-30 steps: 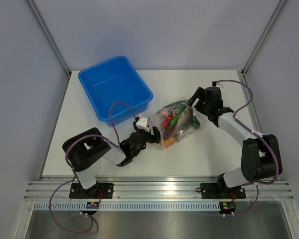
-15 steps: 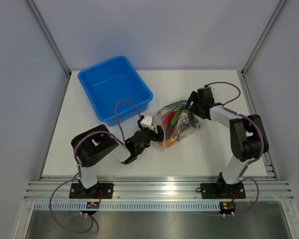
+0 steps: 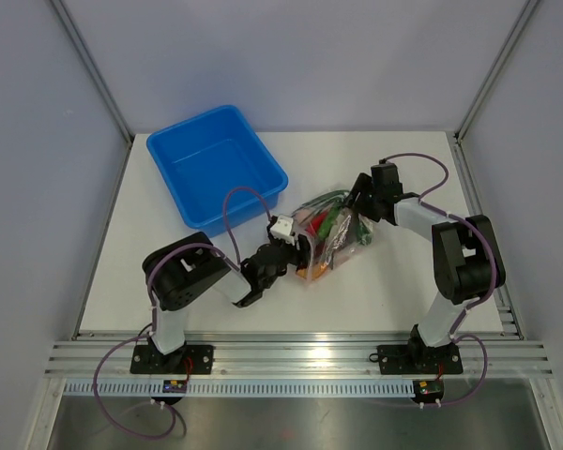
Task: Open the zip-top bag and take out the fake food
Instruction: Adjust the zipper food storage bag at the center of the board, then pick up the fake vegetable from the zipper food storage bag.
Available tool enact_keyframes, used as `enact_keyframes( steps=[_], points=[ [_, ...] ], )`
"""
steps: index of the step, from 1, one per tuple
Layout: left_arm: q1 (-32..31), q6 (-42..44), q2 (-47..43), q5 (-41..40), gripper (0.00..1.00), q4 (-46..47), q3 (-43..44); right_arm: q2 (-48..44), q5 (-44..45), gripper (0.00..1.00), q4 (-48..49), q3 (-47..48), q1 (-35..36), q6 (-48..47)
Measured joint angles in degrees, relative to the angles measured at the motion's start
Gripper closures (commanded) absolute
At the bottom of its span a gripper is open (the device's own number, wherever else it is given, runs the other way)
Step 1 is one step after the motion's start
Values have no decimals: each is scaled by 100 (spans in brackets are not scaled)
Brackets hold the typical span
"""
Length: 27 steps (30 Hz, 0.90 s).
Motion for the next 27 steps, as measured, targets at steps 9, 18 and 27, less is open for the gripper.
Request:
enact_keyframes(
  steps=[9, 18, 27],
  points=[
    [2, 7, 90, 103, 53, -212, 247, 0, -59, 50, 48, 0, 15, -13],
    [2, -22, 85, 105, 55, -546, 332, -7, -55, 92, 127, 0, 20, 17],
    [4, -96, -33, 203, 33, -658, 90, -50, -26, 96, 107, -2, 31, 42]
  ],
)
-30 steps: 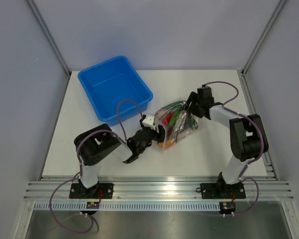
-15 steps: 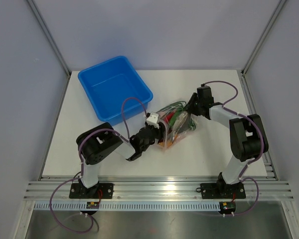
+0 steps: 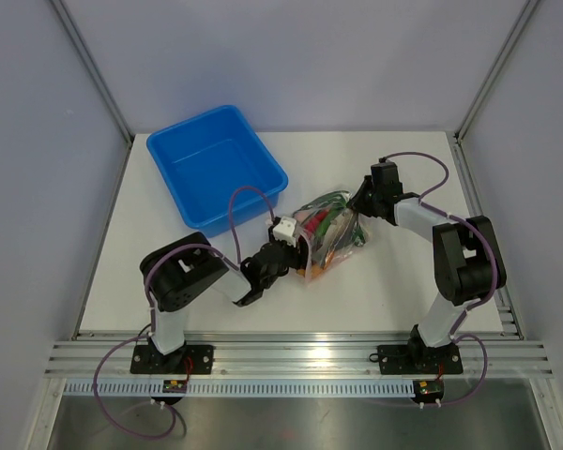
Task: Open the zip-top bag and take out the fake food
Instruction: Pick up the fake vegetable from the zipper food storage bag.
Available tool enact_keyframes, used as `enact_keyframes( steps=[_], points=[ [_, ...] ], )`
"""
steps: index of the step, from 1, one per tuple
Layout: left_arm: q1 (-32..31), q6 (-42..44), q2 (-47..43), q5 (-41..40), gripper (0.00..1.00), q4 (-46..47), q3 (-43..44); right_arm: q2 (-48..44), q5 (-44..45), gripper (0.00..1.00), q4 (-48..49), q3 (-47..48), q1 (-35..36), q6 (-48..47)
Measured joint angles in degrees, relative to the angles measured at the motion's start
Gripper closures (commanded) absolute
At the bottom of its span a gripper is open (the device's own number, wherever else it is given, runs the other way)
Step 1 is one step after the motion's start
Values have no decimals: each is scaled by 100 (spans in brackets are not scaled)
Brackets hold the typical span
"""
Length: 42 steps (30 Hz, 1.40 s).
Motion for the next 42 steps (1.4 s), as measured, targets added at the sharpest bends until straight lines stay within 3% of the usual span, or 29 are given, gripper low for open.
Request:
enact_keyframes(
  steps=[14, 23, 27, 42],
  points=[
    [122, 42, 37, 55, 37, -155, 223, -2, -22, 97, 7, -2, 0, -4],
    [166, 111, 273, 44, 61, -87, 448, -7, -33, 97, 17, -11, 0, -4],
    [201, 96, 317, 44, 66, 127, 350, -9, -31, 98, 15, -11, 0, -2],
    [212, -70, -208, 81, 68, 490, -546, -328, 870, 100, -330, -205, -101, 608]
  ],
)
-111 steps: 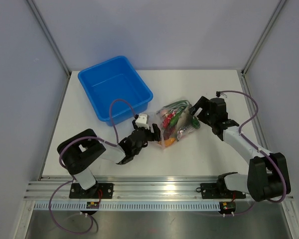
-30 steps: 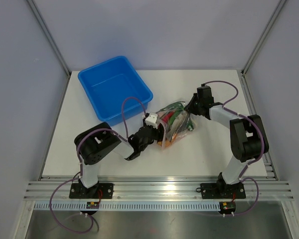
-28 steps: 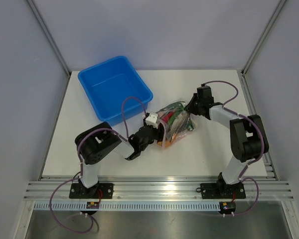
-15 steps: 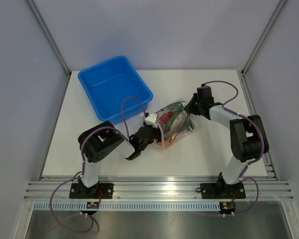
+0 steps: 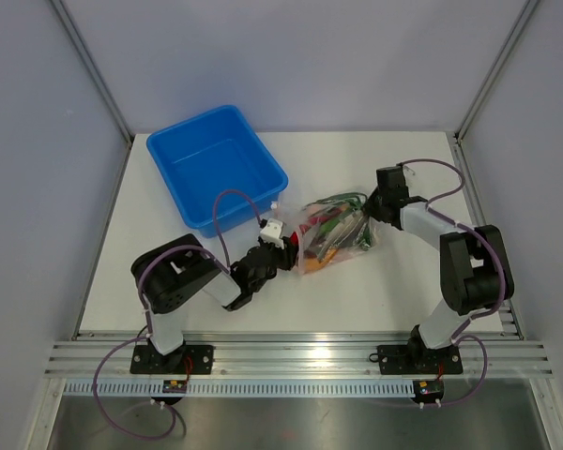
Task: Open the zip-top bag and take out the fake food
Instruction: Pick up the fake vegetable from the zipper food storage bag, then place the fake vegetable in the bin.
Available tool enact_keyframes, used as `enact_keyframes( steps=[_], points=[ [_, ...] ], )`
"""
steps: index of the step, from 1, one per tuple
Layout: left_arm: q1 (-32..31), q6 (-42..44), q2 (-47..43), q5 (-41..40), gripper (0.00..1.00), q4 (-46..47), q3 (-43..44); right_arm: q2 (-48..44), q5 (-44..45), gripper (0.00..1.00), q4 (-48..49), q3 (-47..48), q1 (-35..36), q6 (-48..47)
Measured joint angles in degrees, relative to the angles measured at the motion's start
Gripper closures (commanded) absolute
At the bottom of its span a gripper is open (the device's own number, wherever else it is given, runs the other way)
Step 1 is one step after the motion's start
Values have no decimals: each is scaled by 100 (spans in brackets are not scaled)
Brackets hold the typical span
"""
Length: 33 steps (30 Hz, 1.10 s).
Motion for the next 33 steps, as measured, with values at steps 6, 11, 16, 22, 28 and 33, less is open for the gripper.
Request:
enact_keyframes(
  steps=[6, 11, 16, 22, 28, 33],
  points=[
    [0, -46, -297, 39, 69, -20, -195, -227, 579, 100, -221, -162, -81, 240],
    [0, -138, -605, 63, 70, -214, -254, -234, 859, 100, -341, -162, -92, 466],
    [-9, -243, -973, -17, 70, -553, -291, -286, 1075, 100, -354, -219, -125, 667],
    [-20, -369, -1432, -358, 70, -1285, -337, -391, 1235, 100, -367, -321, -208, 793],
    [-20, -380, -1816, -710, 69, -2186, -313, -402, 1279, 100, -387, -332, -229, 855],
    [-20, -428, -2227, -1071, 67, -2704, -393, -402, 1274, 100, -389, -332, -236, 874]
  ],
)
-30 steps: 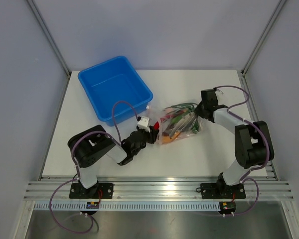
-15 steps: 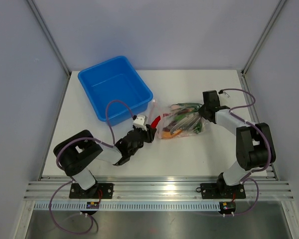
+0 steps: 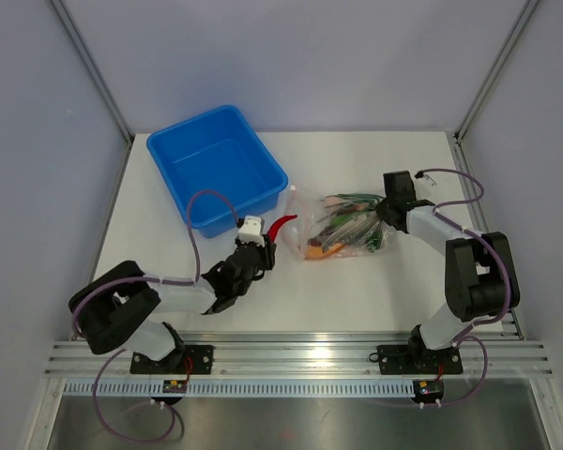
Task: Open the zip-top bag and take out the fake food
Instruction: Place the fake vegetable in the bin.
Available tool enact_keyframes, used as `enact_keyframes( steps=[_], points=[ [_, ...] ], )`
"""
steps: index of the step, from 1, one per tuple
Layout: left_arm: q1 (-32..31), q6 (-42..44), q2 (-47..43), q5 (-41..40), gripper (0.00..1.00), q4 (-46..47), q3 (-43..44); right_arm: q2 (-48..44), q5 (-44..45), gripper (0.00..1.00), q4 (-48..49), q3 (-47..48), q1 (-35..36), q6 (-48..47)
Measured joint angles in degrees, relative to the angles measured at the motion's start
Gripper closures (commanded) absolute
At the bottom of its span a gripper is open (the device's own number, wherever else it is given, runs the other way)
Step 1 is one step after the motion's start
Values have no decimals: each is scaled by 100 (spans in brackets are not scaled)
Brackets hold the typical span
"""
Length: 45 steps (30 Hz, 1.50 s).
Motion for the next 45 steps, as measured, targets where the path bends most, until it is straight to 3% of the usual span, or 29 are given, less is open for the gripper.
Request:
enact_keyframes(
  steps=[12, 22, 37, 45],
  points=[
    [2, -223, -1731, -616, 67, -444, -870, 0, -7, 100, 9, -22, -52, 37],
    [186, -481, -2634, -927, 64, -1038, -916, 0, -55, 100, 48, -33, -57, 33],
    [866, -654, -2667, -83, 64, -2529, 852, 2, -214, 100, 96, -42, -85, 28],
    [1773, -688, -1945, 160, 64, -3086, 1930, 33, -323, 100, 173, -42, -101, 7]
  ],
)
